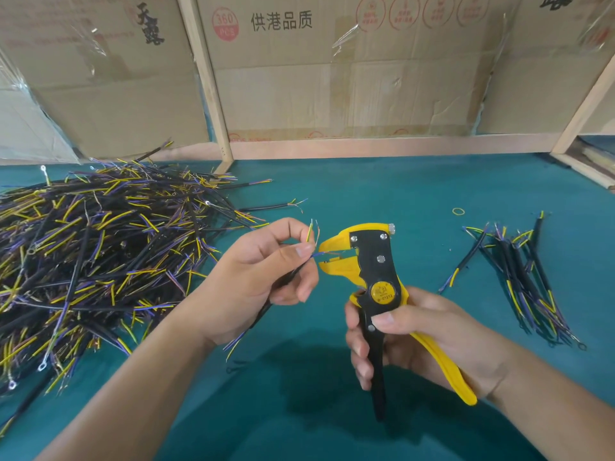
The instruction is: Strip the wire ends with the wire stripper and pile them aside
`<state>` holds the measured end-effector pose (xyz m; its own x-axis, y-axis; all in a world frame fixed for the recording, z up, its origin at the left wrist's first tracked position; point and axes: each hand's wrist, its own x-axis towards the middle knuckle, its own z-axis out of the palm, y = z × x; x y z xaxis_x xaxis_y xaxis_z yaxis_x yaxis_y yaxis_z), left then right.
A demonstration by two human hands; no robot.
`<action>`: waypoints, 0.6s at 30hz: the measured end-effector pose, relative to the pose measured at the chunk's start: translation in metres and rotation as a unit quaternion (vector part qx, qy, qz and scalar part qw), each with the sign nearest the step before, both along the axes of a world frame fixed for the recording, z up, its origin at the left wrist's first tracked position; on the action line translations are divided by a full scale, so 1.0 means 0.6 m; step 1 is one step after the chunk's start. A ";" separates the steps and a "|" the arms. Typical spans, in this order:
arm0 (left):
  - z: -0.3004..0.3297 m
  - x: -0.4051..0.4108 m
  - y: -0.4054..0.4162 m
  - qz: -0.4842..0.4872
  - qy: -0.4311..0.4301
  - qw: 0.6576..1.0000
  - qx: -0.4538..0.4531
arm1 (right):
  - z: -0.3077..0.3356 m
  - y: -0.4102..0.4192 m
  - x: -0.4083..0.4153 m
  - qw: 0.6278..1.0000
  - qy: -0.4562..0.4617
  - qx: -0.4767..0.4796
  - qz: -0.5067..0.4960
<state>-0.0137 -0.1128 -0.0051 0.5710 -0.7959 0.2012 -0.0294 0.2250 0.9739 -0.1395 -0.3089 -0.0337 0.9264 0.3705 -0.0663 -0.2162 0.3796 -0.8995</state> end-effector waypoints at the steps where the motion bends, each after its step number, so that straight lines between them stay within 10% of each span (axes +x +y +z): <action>1: -0.001 0.000 -0.001 -0.001 0.001 1.000 -0.002 | 0.000 0.001 0.000 1.000 0.000 0.009 0.004; 18: -0.010 0.001 -0.009 0.026 -0.009 1.000 -0.010 | 0.003 0.006 -0.003 0.999 -0.005 0.044 -0.002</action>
<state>-0.0131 -0.1182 -0.0114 0.6078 -0.7609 0.2271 -0.0585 0.2424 0.9684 -0.1416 -0.3051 -0.0317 0.9284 0.3709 -0.0244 -0.2059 0.4586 -0.8645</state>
